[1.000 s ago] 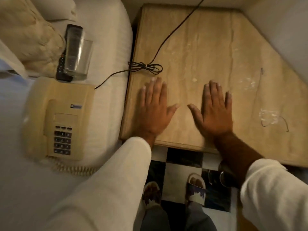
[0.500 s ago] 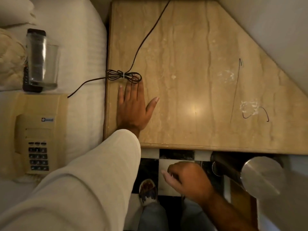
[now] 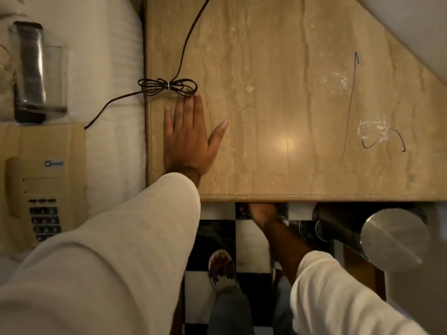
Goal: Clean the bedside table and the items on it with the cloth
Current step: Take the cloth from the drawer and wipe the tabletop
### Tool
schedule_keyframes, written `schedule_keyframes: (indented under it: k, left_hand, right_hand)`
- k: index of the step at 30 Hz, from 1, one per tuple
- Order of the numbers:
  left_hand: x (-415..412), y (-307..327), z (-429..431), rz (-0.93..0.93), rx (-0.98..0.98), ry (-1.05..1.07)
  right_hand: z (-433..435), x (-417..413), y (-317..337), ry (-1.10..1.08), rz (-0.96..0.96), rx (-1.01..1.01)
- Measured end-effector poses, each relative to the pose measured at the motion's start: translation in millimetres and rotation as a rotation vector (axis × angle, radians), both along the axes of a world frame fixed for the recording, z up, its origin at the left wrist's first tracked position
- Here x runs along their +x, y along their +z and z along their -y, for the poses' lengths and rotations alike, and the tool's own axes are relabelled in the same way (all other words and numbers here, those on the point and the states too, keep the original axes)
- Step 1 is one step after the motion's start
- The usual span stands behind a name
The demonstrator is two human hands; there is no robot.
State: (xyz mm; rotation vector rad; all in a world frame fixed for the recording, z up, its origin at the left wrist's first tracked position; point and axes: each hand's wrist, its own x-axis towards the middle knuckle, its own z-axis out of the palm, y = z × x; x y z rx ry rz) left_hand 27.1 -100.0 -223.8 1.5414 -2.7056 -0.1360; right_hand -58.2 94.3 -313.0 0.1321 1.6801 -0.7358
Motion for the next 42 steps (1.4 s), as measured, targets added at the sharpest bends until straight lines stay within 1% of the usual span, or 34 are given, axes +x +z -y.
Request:
schedule_keyframes:
  k: [3,5,6,8,11,12,13,16,18,19,21,22,23,24,26,27,29,30,31,32,33,34,36,38,40,42]
  left_hand:
    - [0.2,0.0,-1.0,0.010,0.004,-0.003]
    - [0.8,1.1,-1.2,0.017,0.005,-0.009]
    - [0.5,1.7,-0.9,0.016,0.006,-0.013]
    - [-0.3,3.4,-1.3,0.015,0.007,-0.014]
    - [-1.2,5.3,-1.2,0.017,0.011,-0.008]
    - [-1.9,5.3,-1.3,0.012,0.014,-0.008]
    - [-1.9,5.3,-1.1,0.008,0.017,-0.010]
    - [-1.5,4.4,-1.4,0.007,0.020,-0.005]
    - [-1.9,4.8,-1.6,0.012,0.021,0.000]
    - [-2.2,4.8,-1.4,0.015,0.022,0.000]
    - [-2.4,5.1,-0.8,0.019,0.021,-0.002]
    - [-2.4,5.2,-0.5,0.019,0.020,-0.002]
    - [-2.1,5.3,-0.7,0.017,0.019,-0.004]
    - [-2.0,5.4,-1.0,0.015,0.019,-0.005]
    - [-2.1,5.2,-1.8,0.012,0.013,-0.006]
    - [-2.2,5.2,-1.6,0.011,0.010,-0.005]
    - [-2.2,5.1,-1.6,0.004,0.008,-0.003]
    - [-2.1,4.7,-1.5,0.000,0.008,-0.004]
    - [-1.8,4.4,-1.4,0.000,0.008,-0.003]
    - [-1.4,4.1,-1.6,0.002,0.010,-0.001]
    - [-1.3,3.8,-1.5,0.005,0.010,0.000]
    - [-0.7,3.8,-1.7,0.006,0.010,0.002]
    - [-1.1,3.7,-2.1,-0.003,0.005,0.004]
    - [-1.1,4.0,-2.1,0.002,-0.005,0.004]
    - [-1.0,3.8,-1.9,0.009,-0.013,0.004]
    - [-1.3,4.1,-1.9,0.002,-0.015,-0.003]
  right_hand:
    - [-4.4,6.5,-2.7,-0.018,0.010,0.024]
    - [-11.9,11.2,0.8,0.043,0.023,0.063]
    - [-19.3,15.4,3.7,0.066,0.039,0.081]
    - [-40.0,26.0,11.2,0.031,0.095,0.134]
    - [-73.2,42.8,23.9,0.035,0.104,0.177]
    - [-80.8,46.1,30.2,0.051,0.101,0.182]
    - [-87.0,50.2,36.6,0.115,0.076,0.185]
    - [-107.2,53.3,67.6,0.490,-0.140,0.156]
    - [-117.9,50.8,94.5,0.641,-0.367,0.089]
    - [-118.4,45.9,108.0,0.661,-0.485,0.035]
    - [-114.1,33.2,118.0,0.633,-0.677,-0.124]
    - [-106.8,24.5,116.4,0.638,-0.735,-0.203]
    - [-96.4,15.5,111.5,0.685,-0.785,-0.241]
    - [-83.8,5.6,102.6,0.756,-0.816,-0.246]
    - [-55.7,-9.0,80.7,0.915,-0.876,-0.172]
    - [-43.3,-14.6,69.8,1.024,-0.868,-0.118]
    - [-26.5,-24.6,49.6,1.198,-0.744,-0.054]
    - [-19.6,-28.0,46.4,1.194,-0.677,-0.063]
    - [-14.4,-30.5,43.9,1.097,-0.632,-0.086]
    - [-10.4,-31.2,39.4,1.049,-0.671,-0.114]
    - [-8.6,-30.4,38.0,1.067,-0.704,-0.122]
    - [-9.2,-29.7,37.7,1.111,-0.698,-0.120]
    - [-13.6,-24.1,49.9,1.279,-0.701,-0.113]
    - [-21.4,-20.5,75.2,1.360,-0.689,-0.144]
    - [-32.1,-17.0,108.8,1.342,-0.690,-0.180]
    - [-40.9,-20.9,147.8,1.318,-0.752,-0.232]
